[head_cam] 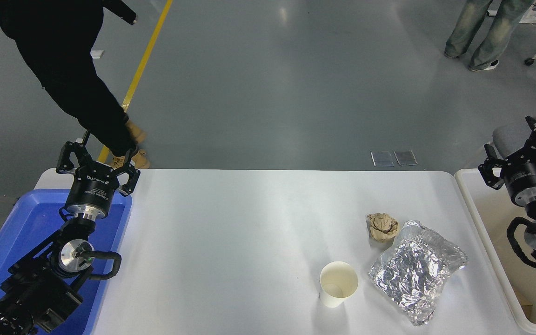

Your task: Pick up paper cup place in dustbin

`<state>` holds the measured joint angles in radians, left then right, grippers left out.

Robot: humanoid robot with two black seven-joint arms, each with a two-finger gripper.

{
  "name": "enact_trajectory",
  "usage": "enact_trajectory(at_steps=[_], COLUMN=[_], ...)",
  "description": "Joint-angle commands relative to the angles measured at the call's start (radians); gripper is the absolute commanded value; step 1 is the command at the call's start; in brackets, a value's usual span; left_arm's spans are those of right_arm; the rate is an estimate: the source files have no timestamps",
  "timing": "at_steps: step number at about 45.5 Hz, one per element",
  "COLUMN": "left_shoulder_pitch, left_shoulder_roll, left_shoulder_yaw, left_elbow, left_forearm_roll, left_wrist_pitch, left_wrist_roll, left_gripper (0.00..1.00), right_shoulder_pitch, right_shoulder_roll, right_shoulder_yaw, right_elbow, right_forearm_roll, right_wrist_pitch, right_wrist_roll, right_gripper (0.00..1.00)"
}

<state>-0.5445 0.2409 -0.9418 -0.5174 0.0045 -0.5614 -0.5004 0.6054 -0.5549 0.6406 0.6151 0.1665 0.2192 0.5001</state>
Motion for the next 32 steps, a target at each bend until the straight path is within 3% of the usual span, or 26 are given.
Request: enact_trajectory(at_steps=[1, 20, 32], left_shoulder_pitch=[0.0, 0.0, 0.0], left_shoulder_roll=[0.0, 0.0, 0.0], left_shoulder_yaw=[0.0, 0.0, 0.0], left_elbow=[-0.001, 0.0, 0.0], left_forearm_roll=[0.0, 0.0, 0.0], left_wrist_pitch=[0.0, 0.0, 0.0], left_wrist_roll=[0.0, 0.0, 0.0], left_gripper=[0.98, 0.98, 0.98], right_shoulder_pitch=[0.014, 0.05, 0.33], right_shoulder_roll=[0.003, -0.019, -0.131], right_shoulder_yaw=[-0.029, -0.123, -0.694], right_elbow=[0.003, 0.008, 0.0], right_forearm_roll=[-0.002, -0.001, 0.014], right_wrist_pitch=[0.0, -0.003, -0.077], right_wrist_roll=[0.0, -0.005, -0.011], right_gripper=[1.0, 1.0, 1.0])
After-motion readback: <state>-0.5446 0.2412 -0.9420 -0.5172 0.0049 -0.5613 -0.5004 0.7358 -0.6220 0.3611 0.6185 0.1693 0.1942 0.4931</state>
